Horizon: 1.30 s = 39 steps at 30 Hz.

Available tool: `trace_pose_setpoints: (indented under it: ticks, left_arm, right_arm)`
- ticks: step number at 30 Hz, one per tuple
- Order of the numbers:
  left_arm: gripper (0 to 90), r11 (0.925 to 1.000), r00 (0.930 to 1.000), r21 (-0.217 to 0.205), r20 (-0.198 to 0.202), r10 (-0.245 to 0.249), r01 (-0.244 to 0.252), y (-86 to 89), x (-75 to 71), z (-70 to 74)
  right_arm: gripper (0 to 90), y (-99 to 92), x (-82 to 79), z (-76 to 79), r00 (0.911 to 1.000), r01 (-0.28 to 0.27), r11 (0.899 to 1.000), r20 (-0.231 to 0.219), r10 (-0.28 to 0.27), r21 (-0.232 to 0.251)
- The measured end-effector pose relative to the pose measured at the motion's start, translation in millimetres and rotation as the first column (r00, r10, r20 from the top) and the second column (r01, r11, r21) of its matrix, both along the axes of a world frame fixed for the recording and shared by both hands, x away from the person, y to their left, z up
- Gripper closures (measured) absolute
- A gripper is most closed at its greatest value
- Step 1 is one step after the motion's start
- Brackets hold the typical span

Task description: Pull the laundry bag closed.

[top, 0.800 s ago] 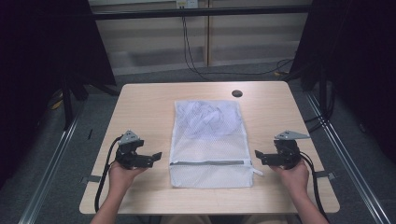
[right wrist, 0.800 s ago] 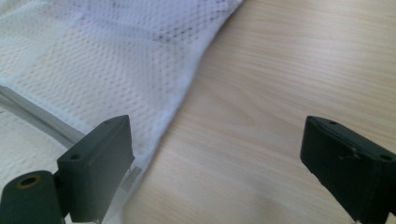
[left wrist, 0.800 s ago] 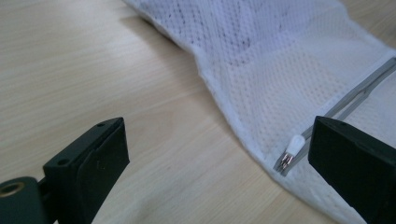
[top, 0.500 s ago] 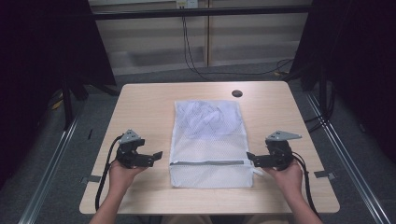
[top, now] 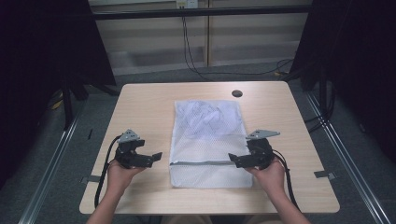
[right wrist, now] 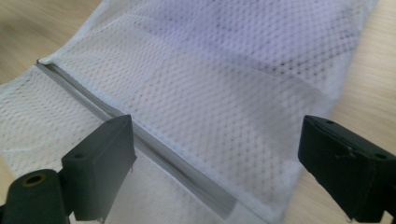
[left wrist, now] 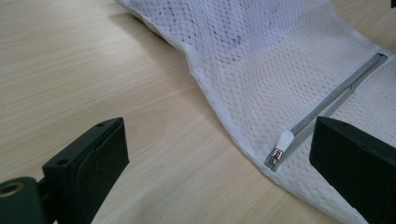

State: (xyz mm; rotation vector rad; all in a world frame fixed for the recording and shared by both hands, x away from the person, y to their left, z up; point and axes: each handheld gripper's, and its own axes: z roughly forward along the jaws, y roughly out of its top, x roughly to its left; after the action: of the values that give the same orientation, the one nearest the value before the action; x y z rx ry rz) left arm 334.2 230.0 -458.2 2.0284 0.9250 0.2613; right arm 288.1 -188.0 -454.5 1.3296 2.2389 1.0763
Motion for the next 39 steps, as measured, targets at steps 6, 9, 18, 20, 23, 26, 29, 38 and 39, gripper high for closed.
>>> trace_pose_setpoints:
  ticks: [6, 9, 18, 20, 23, 26, 29, 38, 39]
  left_arm:
    - [4.6, 0.9999, 0.9999, 0.005, 0.001, -0.012, 0.012, 1.8, -1.4, 1.4]
    - [4.8, 0.9997, 0.9998, 0.011, -0.001, -0.021, 0.021, 2.0, -1.9, 1.6]
    - [5.2, 0.9992, 0.9992, 0.015, -0.013, -0.038, 0.038, 0.5, -4.0, 2.1]
    - [5.2, 0.9993, 0.9992, 0.011, -0.014, -0.037, 0.037, 1.1, -4.1, 2.5]
    - [5.9, 0.9990, 0.9990, 0.014, -0.013, -0.043, 0.043, 1.0, -4.7, 2.4]
    - [5.9, 0.9987, 0.9986, 0.010, -0.016, -0.050, 0.050, 0.2, -5.1, 2.5]
    - [6.1, 0.9991, 0.9990, 0.009, -0.014, -0.042, 0.043, 1.3, -5.4, 3.4]
    - [6.0, 0.9992, 0.9990, 0.003, -0.018, -0.040, 0.040, 3.3, -5.9, 4.8]
    - [6.0, 0.9992, 0.9990, 0.003, -0.018, -0.040, 0.040, 3.3, -5.9, 4.8]
  right_arm:
    - [13.7, 19.8, 3.5, 0.5, 0.9996, -0.027, 1.000, -0.004, 0.027, 0.009]
    - [14.0, 25.4, 5.1, 0.6, 0.9993, -0.034, 0.999, -0.015, 0.034, 0.011]
    - [15.6, 48.5, 10.0, 2.6, 0.9971, -0.066, 0.998, -0.038, 0.066, 0.009]
    - [15.6, 52.6, 10.9, 3.4, 0.9968, -0.068, 0.998, -0.041, 0.068, 0.006]
    - [15.7, 58.9, 12.8, 3.3, 0.9959, -0.078, 0.997, -0.044, 0.078, 0.010]
    - [15.8, 64.8, 13.8, 3.1, 0.9955, -0.080, 0.997, -0.050, 0.081, 0.012]
    - [16.4, 73.2, 15.5, 1.8, 0.9939, -0.090, 0.996, -0.063, 0.090, 0.015]
    - [20.4, 91.8, 19.0, -1.2, 0.9878, -0.124, 0.992, -0.091, 0.126, 0.029]
    - [20.4, 91.8, 19.0, -1.2, 0.9878, -0.124, 0.992, -0.091, 0.126, 0.029]
